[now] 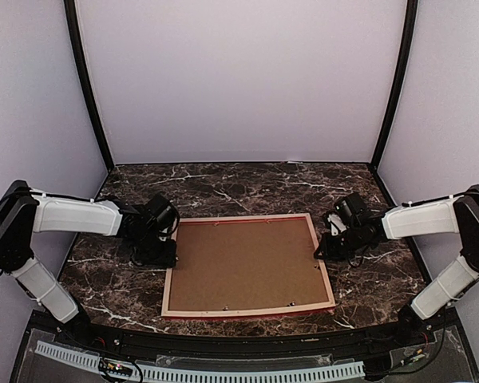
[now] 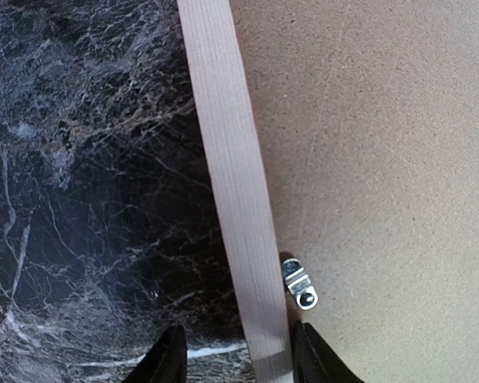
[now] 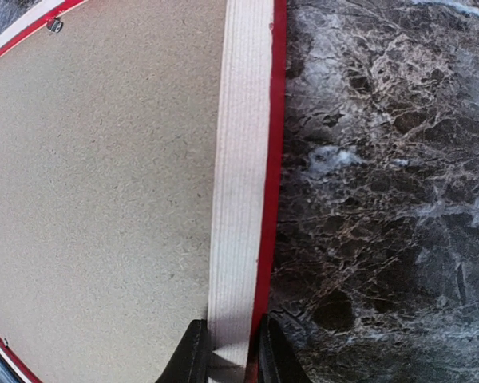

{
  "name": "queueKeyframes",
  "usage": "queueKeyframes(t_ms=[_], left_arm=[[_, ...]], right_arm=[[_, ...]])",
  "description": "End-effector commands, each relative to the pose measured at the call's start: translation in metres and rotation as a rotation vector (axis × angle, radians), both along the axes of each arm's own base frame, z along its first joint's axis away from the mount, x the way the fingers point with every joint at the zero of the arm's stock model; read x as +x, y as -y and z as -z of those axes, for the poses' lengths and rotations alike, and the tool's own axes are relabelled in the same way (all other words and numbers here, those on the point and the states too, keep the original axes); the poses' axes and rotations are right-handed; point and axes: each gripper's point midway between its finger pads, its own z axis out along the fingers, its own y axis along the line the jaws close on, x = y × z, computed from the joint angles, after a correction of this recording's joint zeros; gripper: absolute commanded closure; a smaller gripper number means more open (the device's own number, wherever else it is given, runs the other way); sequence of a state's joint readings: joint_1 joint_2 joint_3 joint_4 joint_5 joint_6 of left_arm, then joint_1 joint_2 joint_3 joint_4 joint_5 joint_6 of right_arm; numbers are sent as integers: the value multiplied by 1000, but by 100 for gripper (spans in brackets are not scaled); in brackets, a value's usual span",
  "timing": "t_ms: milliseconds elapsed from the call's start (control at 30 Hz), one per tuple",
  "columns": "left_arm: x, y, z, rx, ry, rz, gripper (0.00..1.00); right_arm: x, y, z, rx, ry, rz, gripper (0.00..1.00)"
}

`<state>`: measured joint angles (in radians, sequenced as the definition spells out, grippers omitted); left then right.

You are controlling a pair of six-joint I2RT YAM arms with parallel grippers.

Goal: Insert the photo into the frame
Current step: Place the photo frame at the center of the board.

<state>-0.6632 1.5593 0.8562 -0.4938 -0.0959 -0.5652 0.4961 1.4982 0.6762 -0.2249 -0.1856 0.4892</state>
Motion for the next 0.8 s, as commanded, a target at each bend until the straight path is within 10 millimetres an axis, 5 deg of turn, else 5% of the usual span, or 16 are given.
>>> queueKeyframes(t_ms=[0,767], left_arm=[[8,-24,4,141,16,-36,54],[45,-30,11,235,162,-86,50]], right_arm=[[-1,8,7,-24,-10,10,88],[1,9,14,-56,3,-49,96]])
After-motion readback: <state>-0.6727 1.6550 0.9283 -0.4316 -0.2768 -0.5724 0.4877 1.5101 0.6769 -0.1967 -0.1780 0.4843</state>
